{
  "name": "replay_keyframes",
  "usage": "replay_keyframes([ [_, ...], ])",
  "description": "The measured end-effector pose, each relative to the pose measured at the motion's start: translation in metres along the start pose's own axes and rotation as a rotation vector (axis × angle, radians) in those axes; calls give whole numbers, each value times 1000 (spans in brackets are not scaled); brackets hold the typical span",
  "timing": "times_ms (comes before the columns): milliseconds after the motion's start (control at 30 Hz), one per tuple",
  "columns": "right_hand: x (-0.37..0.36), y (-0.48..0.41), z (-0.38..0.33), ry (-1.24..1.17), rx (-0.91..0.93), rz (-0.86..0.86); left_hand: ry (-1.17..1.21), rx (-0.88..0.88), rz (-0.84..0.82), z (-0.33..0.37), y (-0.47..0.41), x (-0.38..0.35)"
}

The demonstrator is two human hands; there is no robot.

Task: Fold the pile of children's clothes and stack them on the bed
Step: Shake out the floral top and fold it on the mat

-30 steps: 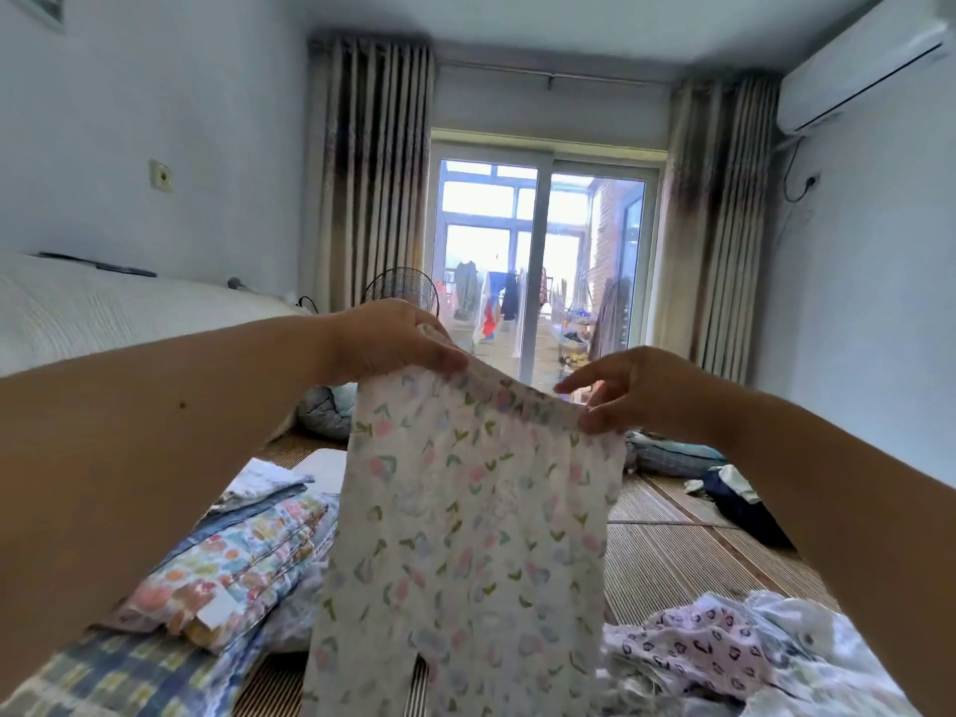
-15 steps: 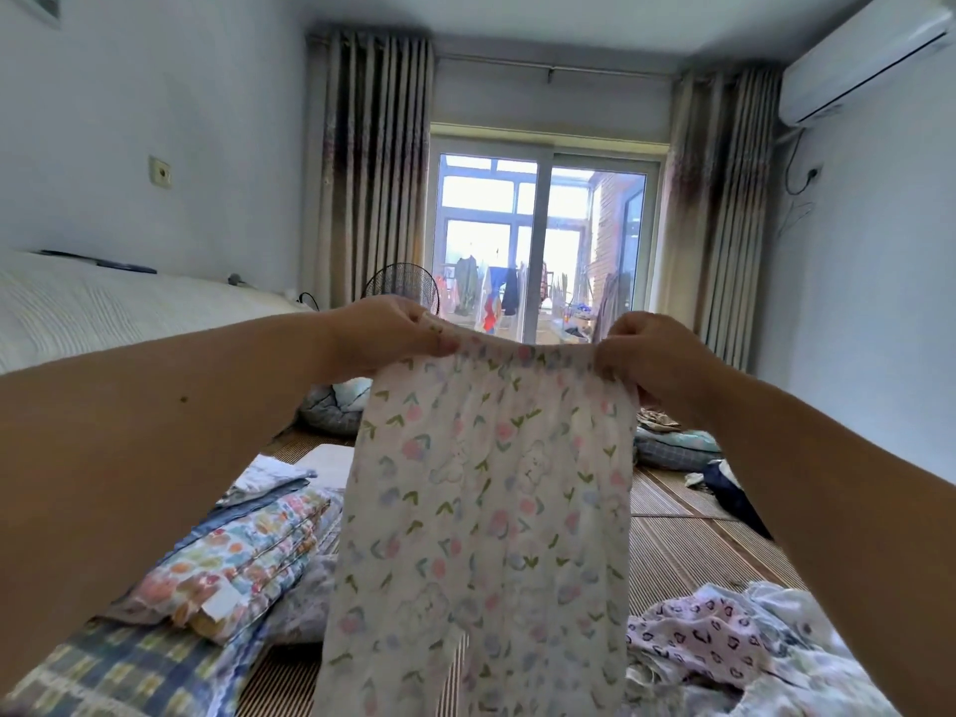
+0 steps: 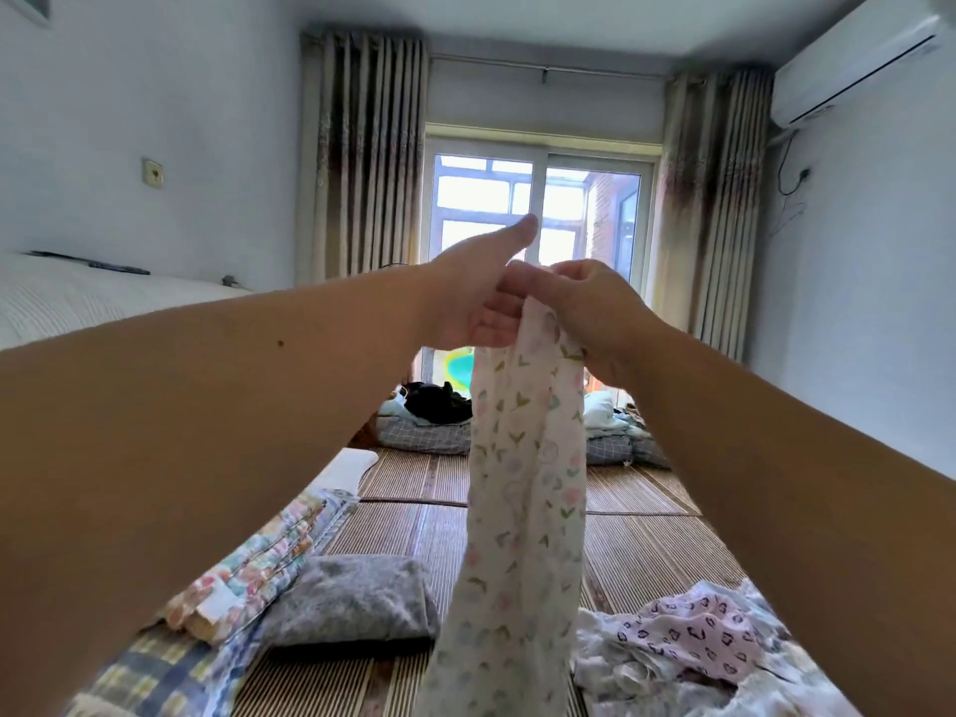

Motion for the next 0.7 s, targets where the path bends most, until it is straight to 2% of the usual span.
replay_keyframes([
  [100,15,2,1,52,33,43,-174,-76,-54,5,4,1],
  [200,22,5,0,-27,19,23,-263,-281,44,11,0,24],
  [233,22,7,-2,-89,21,-7,-238,-249,23,3,-3,29],
  [300,21,10,-4,-201,13,-79,-132,-69,-128,-25,-10,26],
  [367,18,13,-5,-210,15,-176,-8,1,-226,-36,-6,18],
  [467,25,8,3,84,22,-203,43,-2,-181,-32,-6,17],
  [500,31,3,8,205,12,-167,-7,-10,-145,-31,-10,21],
  [567,37,-8,22,363,-38,-120,-264,-28,-28,-31,-18,34],
  [633,32,-18,41,405,-124,-125,-460,20,69,-39,-32,49],
  [700,21,-28,68,375,-205,-121,-451,132,117,-64,-51,56],
])
Point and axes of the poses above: each hand's wrist, its own y-axis away from the middle knuckle, its own x-axis out of the back of the hand, z = x × y, the point moved 10 cm from there along -y, towards the middle knuckle, and after that the axes turned 15 degrees about y, right-handed, at the moved point
